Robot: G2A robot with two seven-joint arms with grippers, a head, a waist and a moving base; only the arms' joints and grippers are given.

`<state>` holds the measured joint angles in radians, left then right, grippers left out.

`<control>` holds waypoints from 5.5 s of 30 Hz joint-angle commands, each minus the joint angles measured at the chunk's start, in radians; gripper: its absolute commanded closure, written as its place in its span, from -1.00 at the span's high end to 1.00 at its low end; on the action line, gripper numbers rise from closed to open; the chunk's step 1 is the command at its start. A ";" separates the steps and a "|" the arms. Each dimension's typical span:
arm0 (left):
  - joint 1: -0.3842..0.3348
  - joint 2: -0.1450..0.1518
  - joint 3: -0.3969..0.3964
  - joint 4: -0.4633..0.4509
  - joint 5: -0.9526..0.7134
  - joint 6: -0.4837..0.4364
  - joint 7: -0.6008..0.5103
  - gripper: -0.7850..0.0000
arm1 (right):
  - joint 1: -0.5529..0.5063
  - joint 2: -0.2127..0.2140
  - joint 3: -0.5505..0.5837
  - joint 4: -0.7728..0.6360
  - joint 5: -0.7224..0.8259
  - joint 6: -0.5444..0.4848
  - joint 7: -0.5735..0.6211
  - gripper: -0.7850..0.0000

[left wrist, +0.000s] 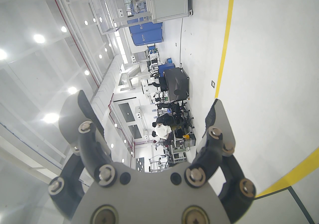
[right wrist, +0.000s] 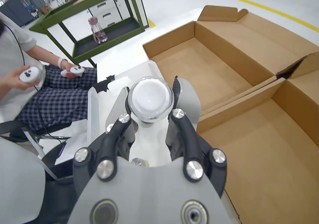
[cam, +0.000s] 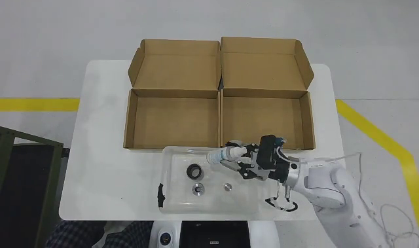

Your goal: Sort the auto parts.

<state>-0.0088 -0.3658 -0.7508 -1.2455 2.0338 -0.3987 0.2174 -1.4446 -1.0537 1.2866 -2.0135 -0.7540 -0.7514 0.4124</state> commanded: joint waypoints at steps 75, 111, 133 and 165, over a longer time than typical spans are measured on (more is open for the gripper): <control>0.000 0.000 0.000 0.000 0.000 0.000 0.000 1.00 | 0.452 -0.069 -0.247 0.411 -0.377 0.409 0.059 -1.00; 0.000 0.000 0.000 0.000 0.000 0.000 0.000 1.00 | 0.121 0.004 0.037 -0.149 -0.339 0.064 0.271 1.00; 0.000 0.000 0.000 0.000 0.000 0.000 0.000 1.00 | -0.066 0.035 -0.057 -0.290 -0.534 -0.037 0.346 1.00; 0.000 0.000 0.000 0.000 0.000 0.000 0.000 1.00 | 0.011 0.020 -0.296 -0.129 -0.742 0.002 0.386 0.89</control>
<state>-0.0088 -0.3658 -0.7508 -1.2455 2.0338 -0.3987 0.2174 -1.4381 -1.0332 0.9974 -2.1480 -1.4953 -0.7488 0.7949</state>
